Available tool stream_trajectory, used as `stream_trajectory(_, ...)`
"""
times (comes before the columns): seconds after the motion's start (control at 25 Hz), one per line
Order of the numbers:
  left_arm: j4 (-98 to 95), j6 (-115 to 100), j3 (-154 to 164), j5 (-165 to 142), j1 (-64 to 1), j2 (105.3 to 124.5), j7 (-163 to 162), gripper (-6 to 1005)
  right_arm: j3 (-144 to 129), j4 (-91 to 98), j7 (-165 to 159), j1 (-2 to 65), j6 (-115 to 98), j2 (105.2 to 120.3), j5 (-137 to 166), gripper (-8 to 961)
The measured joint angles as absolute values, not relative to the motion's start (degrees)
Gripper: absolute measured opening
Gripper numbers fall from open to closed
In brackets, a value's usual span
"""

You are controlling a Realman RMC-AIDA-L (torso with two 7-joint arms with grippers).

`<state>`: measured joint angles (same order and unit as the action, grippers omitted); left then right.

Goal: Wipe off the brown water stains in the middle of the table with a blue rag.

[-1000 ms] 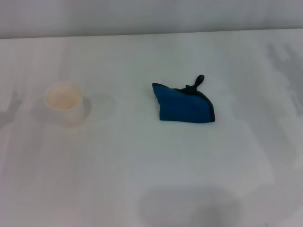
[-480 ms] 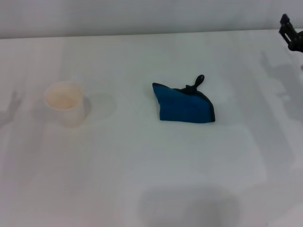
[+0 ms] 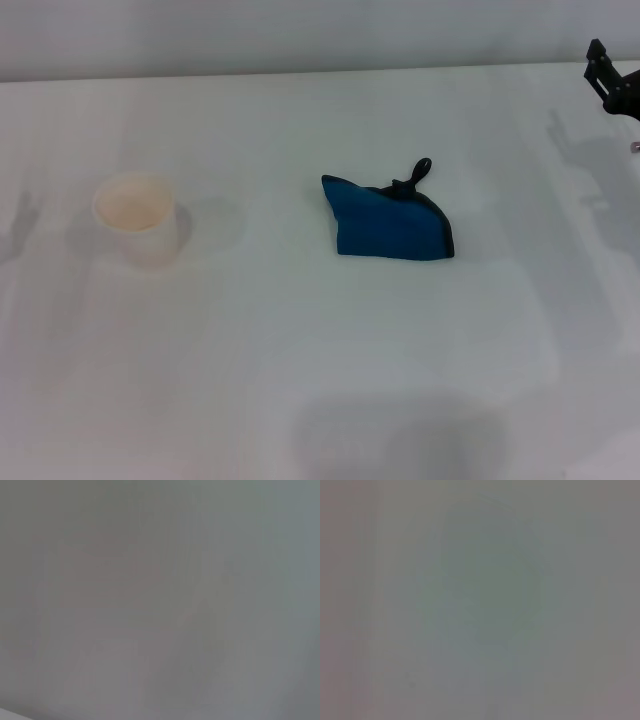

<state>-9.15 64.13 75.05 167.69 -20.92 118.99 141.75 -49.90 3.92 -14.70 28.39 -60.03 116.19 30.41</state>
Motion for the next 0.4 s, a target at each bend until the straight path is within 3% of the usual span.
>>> stream_trajectory(0.4, -9.3, 64.2, 75.1, 167.7, -21.2, 119.28, 141.7, 885, -49.8, 3.9, -15.4, 28.1, -59.6, 116.21, 30.0, 740)
